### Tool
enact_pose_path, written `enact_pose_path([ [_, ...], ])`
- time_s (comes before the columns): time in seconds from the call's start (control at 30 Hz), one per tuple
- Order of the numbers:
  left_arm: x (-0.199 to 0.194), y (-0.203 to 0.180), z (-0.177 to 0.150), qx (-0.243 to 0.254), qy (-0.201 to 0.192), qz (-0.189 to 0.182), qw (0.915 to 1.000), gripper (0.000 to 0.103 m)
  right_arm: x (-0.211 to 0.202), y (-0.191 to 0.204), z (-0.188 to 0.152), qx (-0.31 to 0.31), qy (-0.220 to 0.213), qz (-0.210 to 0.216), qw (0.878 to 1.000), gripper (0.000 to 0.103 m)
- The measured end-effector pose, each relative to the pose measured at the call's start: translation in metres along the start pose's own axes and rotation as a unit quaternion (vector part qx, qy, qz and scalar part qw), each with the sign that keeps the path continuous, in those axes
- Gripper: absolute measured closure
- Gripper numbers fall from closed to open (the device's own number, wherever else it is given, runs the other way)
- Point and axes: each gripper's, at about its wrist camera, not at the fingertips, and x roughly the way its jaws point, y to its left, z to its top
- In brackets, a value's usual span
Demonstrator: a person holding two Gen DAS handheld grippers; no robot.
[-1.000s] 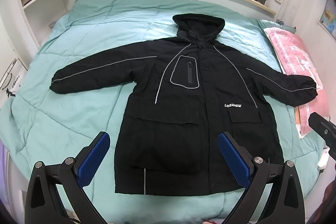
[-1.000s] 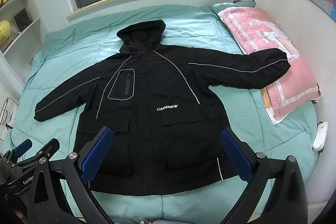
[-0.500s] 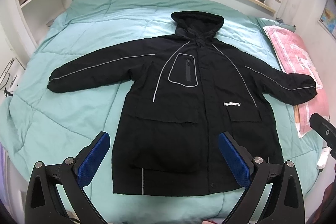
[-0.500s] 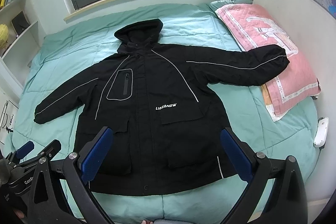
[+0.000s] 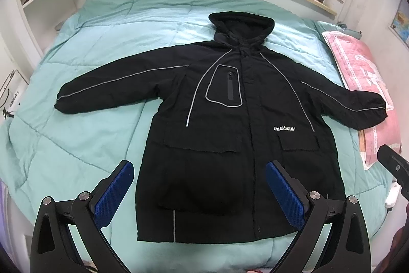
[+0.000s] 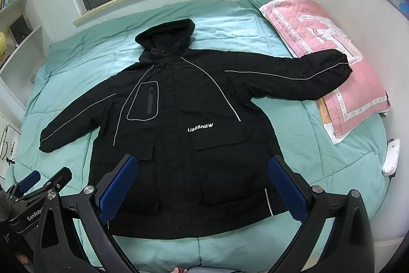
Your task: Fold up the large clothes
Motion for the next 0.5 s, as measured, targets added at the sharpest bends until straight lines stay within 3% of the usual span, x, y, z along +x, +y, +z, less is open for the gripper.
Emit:
enact_pose_path([
  [0.17,0.005,-0.001,0.006,0.005,0.001,-0.003,1.0000,0.001,0.005,0.003,0.003,-0.001,-0.016,0.003,1.000,0.000],
  [0.5,0.018,0.006,0.026,-0.002,-0.007,0.009,0.9999,0.001,0.016,0.003,0.015,0.006,-0.004,-0.006,1.000,0.000],
])
